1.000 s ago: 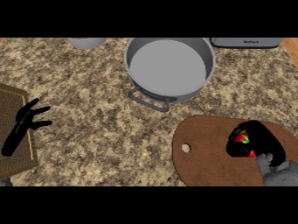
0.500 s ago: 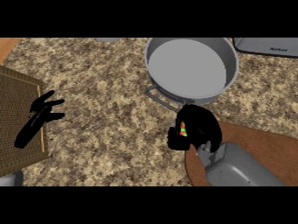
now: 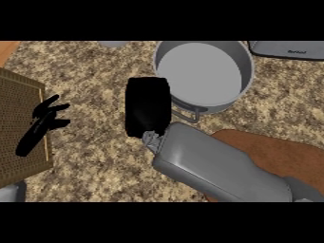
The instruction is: Pick the tomato from the cutting board and place it in the pot
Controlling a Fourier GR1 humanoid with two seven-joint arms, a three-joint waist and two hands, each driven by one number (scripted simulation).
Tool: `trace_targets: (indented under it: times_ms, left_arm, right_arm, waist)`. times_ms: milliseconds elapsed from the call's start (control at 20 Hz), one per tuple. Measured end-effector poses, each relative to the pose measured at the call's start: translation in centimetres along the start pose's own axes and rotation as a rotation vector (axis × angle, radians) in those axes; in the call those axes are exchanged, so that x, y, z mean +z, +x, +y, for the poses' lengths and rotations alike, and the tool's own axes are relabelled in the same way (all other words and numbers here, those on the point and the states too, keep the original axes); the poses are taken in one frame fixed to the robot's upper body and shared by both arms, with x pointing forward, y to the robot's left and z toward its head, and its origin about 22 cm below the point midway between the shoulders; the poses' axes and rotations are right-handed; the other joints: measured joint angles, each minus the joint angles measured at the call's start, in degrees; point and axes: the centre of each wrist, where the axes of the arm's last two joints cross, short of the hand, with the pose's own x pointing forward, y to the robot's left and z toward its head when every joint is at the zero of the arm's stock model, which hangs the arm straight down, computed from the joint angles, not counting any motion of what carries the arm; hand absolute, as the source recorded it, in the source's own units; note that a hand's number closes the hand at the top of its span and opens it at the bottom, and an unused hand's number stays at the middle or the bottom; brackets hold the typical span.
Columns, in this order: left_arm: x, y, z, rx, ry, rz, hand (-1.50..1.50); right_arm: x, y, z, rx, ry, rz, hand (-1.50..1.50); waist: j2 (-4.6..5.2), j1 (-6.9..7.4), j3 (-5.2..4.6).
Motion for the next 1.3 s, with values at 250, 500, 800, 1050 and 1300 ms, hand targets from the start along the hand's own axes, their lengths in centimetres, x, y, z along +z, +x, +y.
trace_targets:
  times_ms: [250, 500, 800, 1050, 1300]
  left_arm:
    - [0.2, -0.7, 0.3, 0.009, 0.015, 0.014, 0.0]
    - [0.5, -0.8, 0.3, 0.013, 0.024, 0.022, 0.0]
    - [0.8, -1.3, 0.7, 0.018, 0.044, 0.031, 0.0]
    - [1.1, -2.1, 0.8, 0.02, 0.055, 0.043, 0.0]
    - [1.0, -2.4, 1.1, 0.023, 0.054, 0.044, 0.0]
  right_arm:
    - [-1.0, 2.8, -3.4, 0.019, -0.205, -0.012, 1.5]
    - [-2.2, 3.6, -6.0, -0.065, -0.307, 0.003, 1.5]
    - [-4.5, 3.1, -7.4, -0.168, -0.386, 0.035, 1.5]
    - [-7.4, 1.2, -8.1, -0.234, -0.423, 0.079, 1.5]
    - [-10.1, -1.1, -8.2, -0.257, -0.434, 0.103, 1.5]
  waist:
    - [-0.05, -0.87, 0.05]
    - [-0.05, -1.83, 0.13]
    - [0.04, -2.89, 0.18]
    - [0.13, -3.54, 0.2]
    - [0.27, -3.57, 0.21]
